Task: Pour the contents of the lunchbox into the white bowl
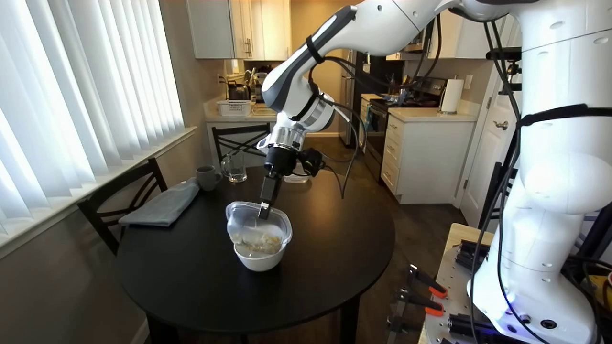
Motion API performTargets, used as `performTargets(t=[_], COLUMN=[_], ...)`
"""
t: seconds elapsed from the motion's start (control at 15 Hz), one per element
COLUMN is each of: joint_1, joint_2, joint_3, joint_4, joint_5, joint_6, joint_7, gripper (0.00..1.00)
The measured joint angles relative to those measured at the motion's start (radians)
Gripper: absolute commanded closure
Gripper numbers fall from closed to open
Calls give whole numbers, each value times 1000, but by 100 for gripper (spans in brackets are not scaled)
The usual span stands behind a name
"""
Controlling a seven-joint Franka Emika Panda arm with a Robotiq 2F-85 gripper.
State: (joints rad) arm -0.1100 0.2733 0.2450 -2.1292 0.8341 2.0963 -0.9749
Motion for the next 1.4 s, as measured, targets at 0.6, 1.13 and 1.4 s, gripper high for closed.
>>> performTargets(t=[0.6,1.13,1.4], joint_1=[36,40,46], joint_2=[10,97,135], joint_3=[-99,-126,-130], joint_4=[88,204,242], joint_5=[0,0,0], joint_6=[-222,-342,-372], joint_7=[0,2,14], gripper=[94,94,94])
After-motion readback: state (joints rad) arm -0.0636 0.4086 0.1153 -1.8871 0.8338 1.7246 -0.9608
